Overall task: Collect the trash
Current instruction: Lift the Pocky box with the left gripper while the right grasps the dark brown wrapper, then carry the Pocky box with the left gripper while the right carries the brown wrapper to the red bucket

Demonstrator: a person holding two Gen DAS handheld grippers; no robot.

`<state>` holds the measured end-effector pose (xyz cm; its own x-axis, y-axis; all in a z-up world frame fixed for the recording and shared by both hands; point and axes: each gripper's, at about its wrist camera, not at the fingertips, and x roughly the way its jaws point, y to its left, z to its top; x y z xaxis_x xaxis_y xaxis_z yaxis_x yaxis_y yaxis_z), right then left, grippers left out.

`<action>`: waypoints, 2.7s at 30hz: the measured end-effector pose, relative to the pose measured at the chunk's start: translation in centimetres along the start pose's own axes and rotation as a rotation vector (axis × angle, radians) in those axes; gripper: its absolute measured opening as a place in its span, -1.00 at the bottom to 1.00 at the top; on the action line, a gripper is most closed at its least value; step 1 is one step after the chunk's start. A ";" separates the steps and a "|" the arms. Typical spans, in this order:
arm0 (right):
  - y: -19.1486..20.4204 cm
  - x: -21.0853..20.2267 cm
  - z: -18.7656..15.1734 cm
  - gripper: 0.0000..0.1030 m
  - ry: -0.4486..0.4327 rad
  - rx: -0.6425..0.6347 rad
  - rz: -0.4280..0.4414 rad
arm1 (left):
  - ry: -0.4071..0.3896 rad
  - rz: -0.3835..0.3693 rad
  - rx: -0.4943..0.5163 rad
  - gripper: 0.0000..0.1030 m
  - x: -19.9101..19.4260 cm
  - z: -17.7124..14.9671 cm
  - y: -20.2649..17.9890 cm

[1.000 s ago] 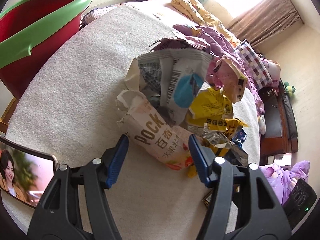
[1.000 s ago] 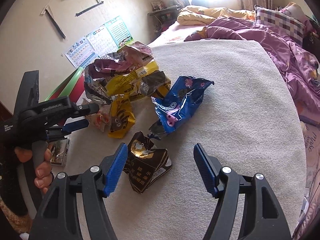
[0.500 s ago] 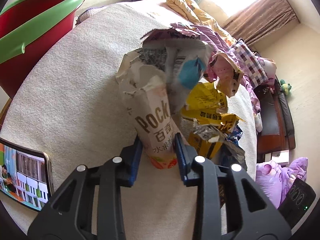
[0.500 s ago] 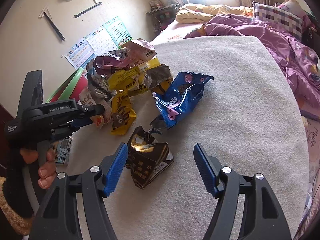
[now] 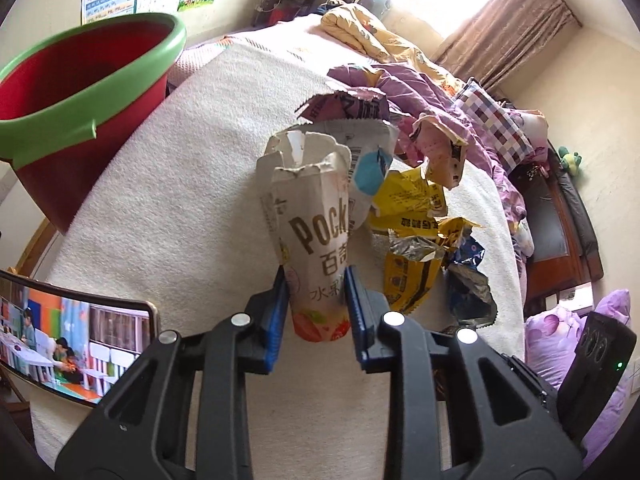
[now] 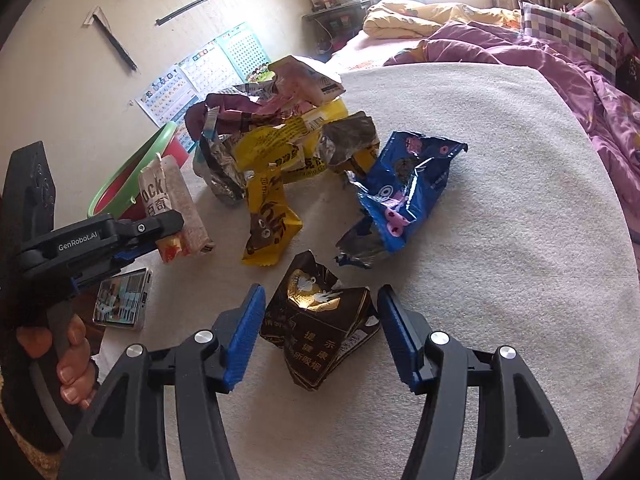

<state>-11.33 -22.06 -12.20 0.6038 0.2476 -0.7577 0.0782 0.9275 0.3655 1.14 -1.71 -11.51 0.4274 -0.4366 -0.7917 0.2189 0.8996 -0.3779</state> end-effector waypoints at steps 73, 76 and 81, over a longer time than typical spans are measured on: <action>16.7 2.3 7.2 0.09 -0.193 -0.099 -0.014 | -0.211 0.012 0.183 -0.47 -9.8 9.0 11.9; 17.3 2.6 7.4 0.09 -0.200 -0.099 -0.011 | -0.218 0.014 0.184 -0.47 -10.1 9.3 12.6; 18.4 3.1 7.6 0.09 -0.205 -0.101 0.000 | -0.229 0.018 0.184 -0.47 -10.6 9.9 13.6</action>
<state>-1.98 -6.31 -3.71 0.7532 0.1948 -0.6282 0.0051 0.9534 0.3018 8.30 15.05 -3.53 0.6150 -0.4306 -0.6605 0.3558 0.8991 -0.2549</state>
